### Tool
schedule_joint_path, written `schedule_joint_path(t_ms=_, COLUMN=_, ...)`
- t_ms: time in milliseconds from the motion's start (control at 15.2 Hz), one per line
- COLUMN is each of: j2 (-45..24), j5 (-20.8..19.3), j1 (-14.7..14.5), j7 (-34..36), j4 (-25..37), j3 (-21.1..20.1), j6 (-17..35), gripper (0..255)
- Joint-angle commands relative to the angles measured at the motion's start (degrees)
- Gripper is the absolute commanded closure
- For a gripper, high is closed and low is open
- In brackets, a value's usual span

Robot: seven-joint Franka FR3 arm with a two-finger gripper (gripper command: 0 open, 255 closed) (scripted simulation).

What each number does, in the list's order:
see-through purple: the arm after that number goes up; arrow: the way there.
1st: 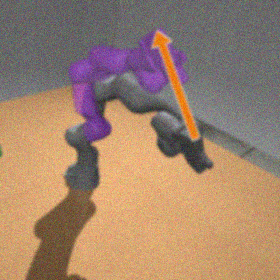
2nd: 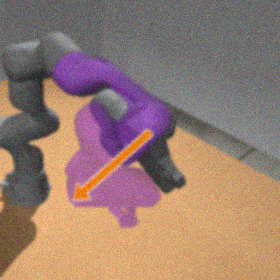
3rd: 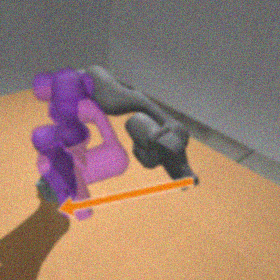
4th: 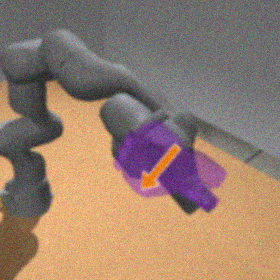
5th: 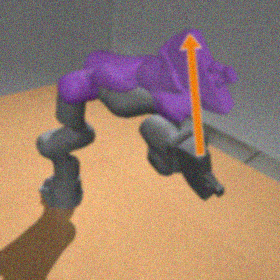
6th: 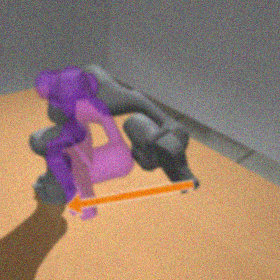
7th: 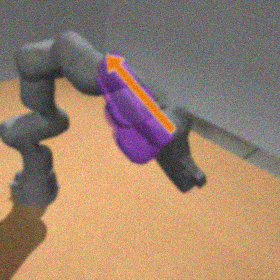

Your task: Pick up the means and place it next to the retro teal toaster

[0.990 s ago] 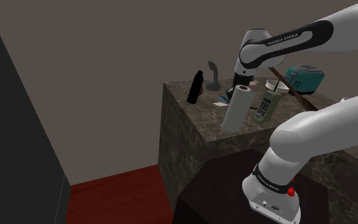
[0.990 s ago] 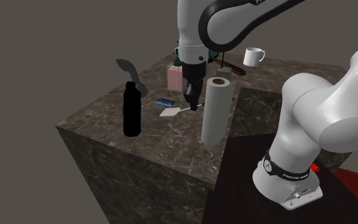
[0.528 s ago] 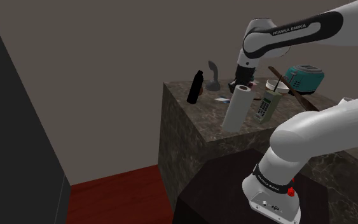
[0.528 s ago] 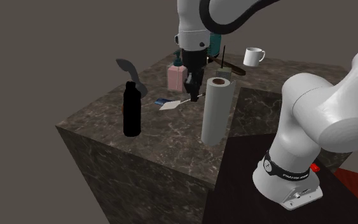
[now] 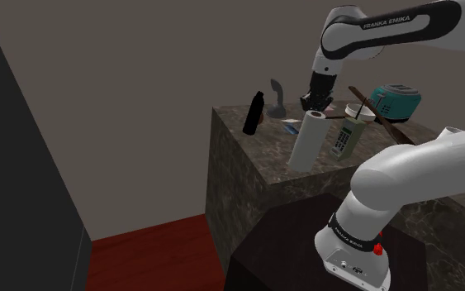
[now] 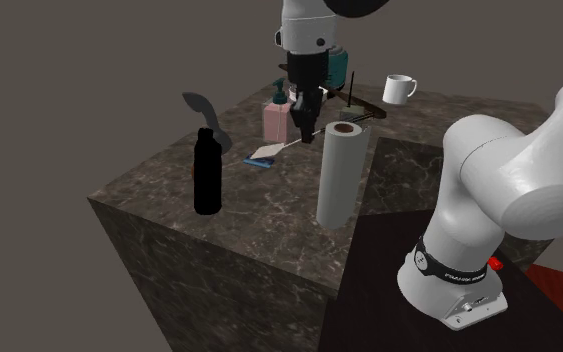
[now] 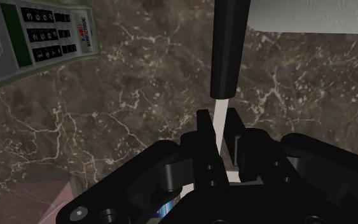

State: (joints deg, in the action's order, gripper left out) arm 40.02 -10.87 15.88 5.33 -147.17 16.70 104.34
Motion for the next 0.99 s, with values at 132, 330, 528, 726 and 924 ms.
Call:
schedule_joint_path(t_ms=132, j2=0.24, j5=0.42, j1=-0.17, j7=-0.09, j4=2.78, j3=-0.47, j6=-3.06, gripper=255)
schedule_joint_path(t_ms=330, j2=0.37, j5=0.73, j1=-0.3, j7=-0.14, j4=4.99, j3=-0.83, j6=-5.4, gripper=255)
schedule_joint_path(t_ms=528, j2=0.38, j5=1.02, j1=-0.43, j7=-0.2, j4=7.27, j3=-1.17, j6=-7.69, gripper=255)
schedule_joint_path(t_ms=726, j2=0.26, j5=1.31, j1=-0.56, j7=-0.26, j4=9.64, j3=-1.48, j6=-9.94, gripper=255)
schedule_joint_path(t_ms=924, j2=0.02, j5=1.58, j1=-0.7, j7=-0.34, j4=12.09, j3=-1.78, j6=-12.15, gripper=255)
